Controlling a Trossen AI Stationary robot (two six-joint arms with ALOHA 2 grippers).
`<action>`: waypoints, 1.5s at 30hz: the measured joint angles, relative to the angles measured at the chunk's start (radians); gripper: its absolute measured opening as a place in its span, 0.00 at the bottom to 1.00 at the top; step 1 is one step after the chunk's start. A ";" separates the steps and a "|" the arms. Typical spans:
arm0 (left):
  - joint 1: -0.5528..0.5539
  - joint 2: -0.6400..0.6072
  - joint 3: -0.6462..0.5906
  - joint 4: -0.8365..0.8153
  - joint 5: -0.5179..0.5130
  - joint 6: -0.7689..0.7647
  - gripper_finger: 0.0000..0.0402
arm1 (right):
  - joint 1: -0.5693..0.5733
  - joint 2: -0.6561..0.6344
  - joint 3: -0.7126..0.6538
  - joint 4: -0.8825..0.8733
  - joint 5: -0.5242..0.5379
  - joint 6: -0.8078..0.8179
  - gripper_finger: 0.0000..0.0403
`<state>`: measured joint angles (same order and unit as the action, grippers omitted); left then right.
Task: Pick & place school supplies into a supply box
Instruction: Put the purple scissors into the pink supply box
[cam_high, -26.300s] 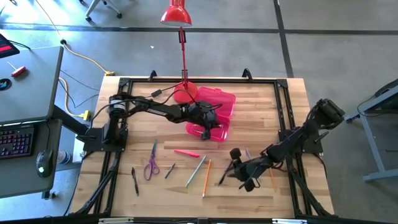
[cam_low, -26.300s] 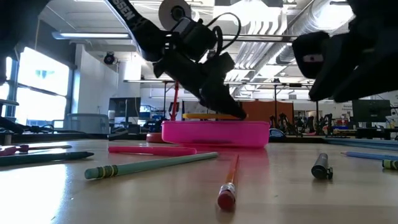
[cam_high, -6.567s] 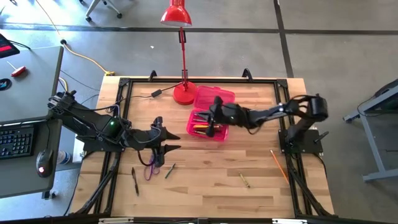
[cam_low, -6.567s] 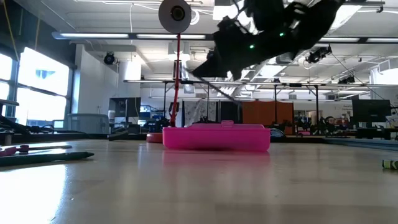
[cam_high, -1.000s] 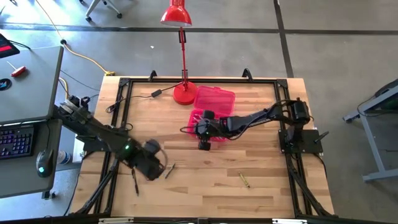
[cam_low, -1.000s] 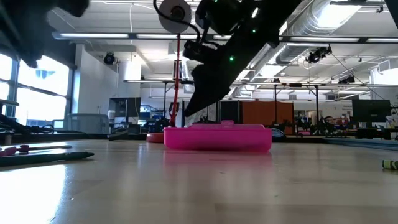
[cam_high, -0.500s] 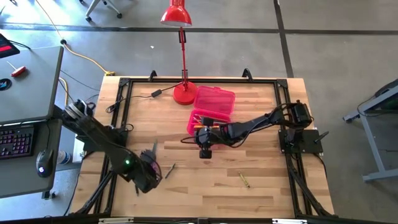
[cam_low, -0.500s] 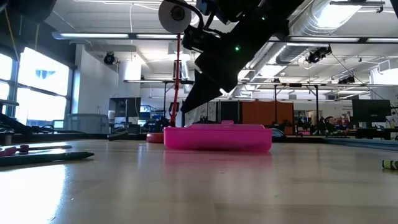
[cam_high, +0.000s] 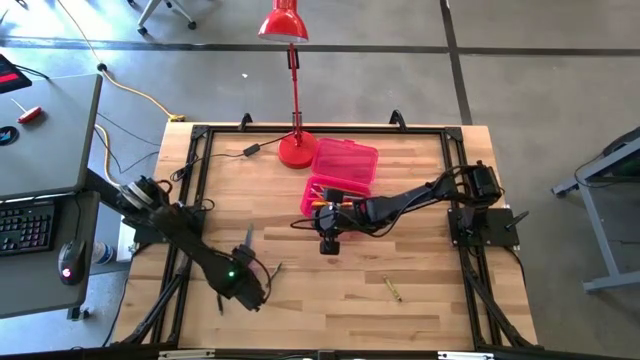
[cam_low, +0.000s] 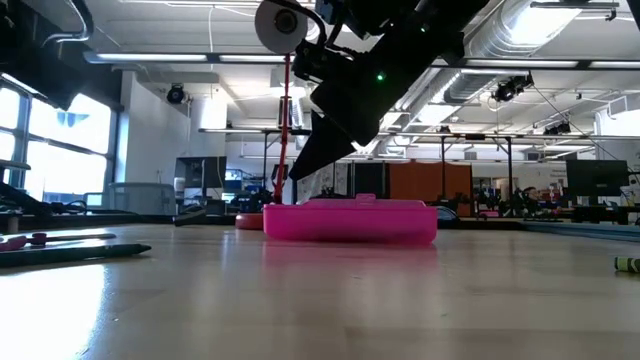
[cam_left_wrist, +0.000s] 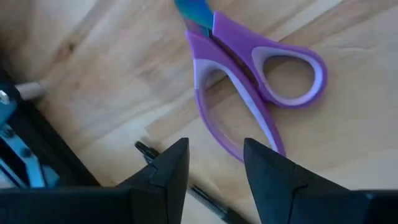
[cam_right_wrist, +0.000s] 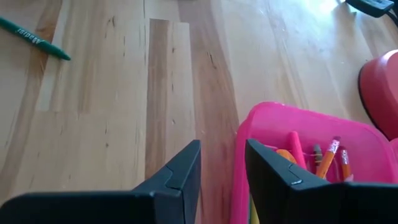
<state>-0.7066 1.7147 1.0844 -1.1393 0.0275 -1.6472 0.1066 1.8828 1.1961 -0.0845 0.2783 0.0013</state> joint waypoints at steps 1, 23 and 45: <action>0.001 -0.003 0.000 -0.003 -0.001 0.019 0.46 | 0.001 0.000 0.000 0.000 0.000 0.000 0.26; 0.000 -0.045 -0.206 0.261 -0.006 0.043 0.46 | 0.012 0.000 0.000 0.000 -0.005 0.002 0.26; 0.026 -0.041 -0.192 0.318 -0.045 0.039 0.04 | 0.068 -0.119 0.021 -0.015 -0.029 0.046 0.26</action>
<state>-0.6805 1.6737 0.8923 -0.8216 -0.0179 -1.6087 0.1747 1.7635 1.2167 -0.0996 0.2497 0.0471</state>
